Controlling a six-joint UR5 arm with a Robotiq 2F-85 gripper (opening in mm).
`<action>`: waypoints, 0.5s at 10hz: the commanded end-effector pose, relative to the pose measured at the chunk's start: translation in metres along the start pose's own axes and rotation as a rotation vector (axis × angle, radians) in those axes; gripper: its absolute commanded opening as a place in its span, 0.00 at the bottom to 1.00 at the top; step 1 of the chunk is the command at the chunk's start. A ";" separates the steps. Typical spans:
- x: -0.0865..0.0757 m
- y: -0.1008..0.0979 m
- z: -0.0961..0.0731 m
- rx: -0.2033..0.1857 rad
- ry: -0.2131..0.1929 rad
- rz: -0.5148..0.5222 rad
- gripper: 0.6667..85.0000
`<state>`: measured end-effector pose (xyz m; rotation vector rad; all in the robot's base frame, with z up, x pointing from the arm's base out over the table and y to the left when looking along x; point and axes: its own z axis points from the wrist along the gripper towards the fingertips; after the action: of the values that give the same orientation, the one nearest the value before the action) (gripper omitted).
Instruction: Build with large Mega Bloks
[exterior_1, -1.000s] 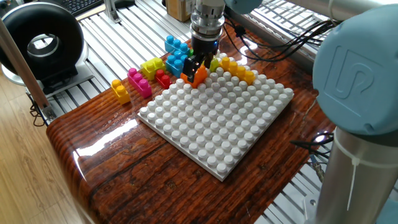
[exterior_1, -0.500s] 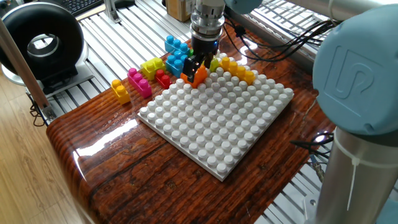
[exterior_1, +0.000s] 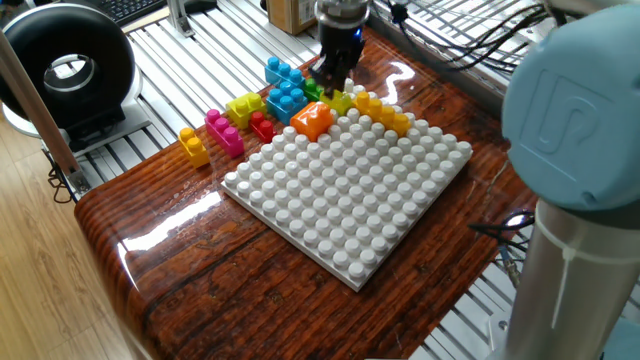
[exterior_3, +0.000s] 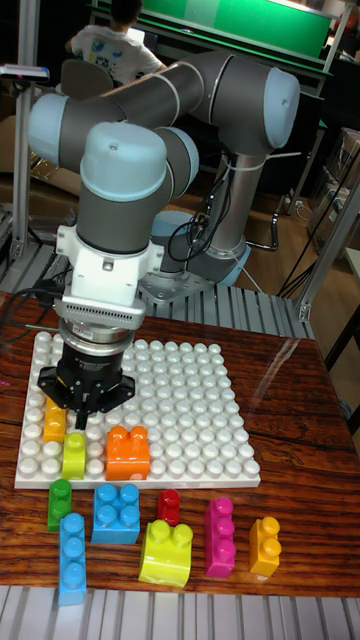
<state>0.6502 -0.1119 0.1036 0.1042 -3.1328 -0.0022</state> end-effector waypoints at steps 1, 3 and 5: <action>-0.020 -0.012 0.009 0.004 -0.013 -0.016 0.00; -0.031 -0.020 0.013 0.010 -0.027 -0.039 0.00; -0.038 -0.017 0.017 -0.002 -0.046 -0.050 0.00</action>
<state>0.6765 -0.1263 0.0911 0.1623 -3.1519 0.0181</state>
